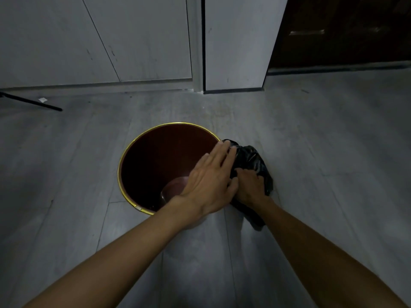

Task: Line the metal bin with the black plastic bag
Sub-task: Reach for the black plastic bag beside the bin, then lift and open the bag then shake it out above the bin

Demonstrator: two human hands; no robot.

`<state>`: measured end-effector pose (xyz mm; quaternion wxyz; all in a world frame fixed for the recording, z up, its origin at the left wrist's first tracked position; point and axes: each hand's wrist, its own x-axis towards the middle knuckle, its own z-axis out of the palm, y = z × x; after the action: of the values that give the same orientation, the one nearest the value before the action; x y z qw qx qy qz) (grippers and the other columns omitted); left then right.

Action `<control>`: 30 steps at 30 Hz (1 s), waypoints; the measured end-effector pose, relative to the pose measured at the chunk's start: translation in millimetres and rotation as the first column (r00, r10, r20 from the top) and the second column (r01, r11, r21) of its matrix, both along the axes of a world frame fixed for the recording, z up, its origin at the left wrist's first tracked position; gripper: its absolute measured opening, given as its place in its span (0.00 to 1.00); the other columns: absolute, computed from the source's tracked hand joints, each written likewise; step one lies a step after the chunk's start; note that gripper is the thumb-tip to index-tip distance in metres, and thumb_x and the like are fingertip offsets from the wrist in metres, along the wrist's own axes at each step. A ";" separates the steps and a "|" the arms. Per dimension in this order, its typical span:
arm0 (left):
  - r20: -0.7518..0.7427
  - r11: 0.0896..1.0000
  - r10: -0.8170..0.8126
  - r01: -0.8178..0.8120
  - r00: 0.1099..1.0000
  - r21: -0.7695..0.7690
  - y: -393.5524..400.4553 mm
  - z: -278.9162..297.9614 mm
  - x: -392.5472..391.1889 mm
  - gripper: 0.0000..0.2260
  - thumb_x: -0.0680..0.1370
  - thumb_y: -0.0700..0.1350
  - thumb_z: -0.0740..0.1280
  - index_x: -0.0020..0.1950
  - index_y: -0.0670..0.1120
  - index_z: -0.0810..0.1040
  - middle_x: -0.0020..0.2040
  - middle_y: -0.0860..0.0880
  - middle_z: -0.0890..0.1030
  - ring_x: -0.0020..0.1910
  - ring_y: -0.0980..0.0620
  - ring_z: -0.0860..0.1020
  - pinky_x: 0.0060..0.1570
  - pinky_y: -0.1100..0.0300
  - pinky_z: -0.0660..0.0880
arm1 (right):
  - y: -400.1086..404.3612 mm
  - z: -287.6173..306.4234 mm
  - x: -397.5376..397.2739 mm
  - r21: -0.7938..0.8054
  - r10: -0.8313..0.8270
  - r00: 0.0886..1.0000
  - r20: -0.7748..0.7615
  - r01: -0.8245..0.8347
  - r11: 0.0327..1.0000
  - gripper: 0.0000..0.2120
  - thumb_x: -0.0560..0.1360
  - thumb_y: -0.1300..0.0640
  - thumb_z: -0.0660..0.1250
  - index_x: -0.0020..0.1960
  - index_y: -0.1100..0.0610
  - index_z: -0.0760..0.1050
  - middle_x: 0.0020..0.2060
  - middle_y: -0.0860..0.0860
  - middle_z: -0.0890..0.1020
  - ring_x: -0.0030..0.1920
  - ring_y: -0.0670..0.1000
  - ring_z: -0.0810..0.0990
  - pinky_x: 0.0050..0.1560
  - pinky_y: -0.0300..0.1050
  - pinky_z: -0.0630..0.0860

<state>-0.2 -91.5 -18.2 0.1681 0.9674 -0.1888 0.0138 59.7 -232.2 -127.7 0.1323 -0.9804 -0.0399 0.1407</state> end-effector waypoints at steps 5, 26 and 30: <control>-0.039 0.999 -0.005 0.006 0.999 0.041 -6.3 -4.6 1.8 0.32 0.80 0.48 0.59 0.80 0.44 0.47 0.82 0.45 0.45 0.80 0.50 0.42 0.77 0.49 0.50 | 8.2 -15.9 -5.5 -0.078 0.056 0.995 -0.078 -0.062 0.995 0.27 0.75 0.40 0.61 0.68 0.54 0.67 0.67 0.56 0.73 0.68 0.59 0.68 0.67 0.57 0.63; 0.051 0.980 0.050 -0.059 0.997 0.192 1.3 1.0 -6.8 0.31 0.81 0.63 0.48 0.80 0.49 0.49 0.82 0.45 0.45 0.80 0.46 0.47 0.77 0.44 0.50 | -12.1 6.0 -7.9 0.232 -0.292 0.955 -0.050 0.296 0.927 0.14 0.80 0.51 0.58 0.54 0.62 0.72 0.51 0.60 0.81 0.48 0.59 0.80 0.46 0.50 0.75; 0.061 0.977 0.090 -0.100 0.994 0.186 4.9 8.1 -7.0 0.30 0.81 0.63 0.48 0.80 0.50 0.52 0.82 0.46 0.47 0.80 0.47 0.48 0.77 0.45 0.50 | -20.7 30.6 3.2 0.445 -0.574 0.817 -0.050 0.533 0.720 0.14 0.79 0.52 0.60 0.54 0.63 0.75 0.52 0.62 0.82 0.50 0.61 0.80 0.45 0.47 0.73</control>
<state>-7.2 -86.5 -10.1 0.0699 0.9862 -0.1470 0.0290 62.9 -253.0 -97.1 0.3836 -0.8966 0.2182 0.0369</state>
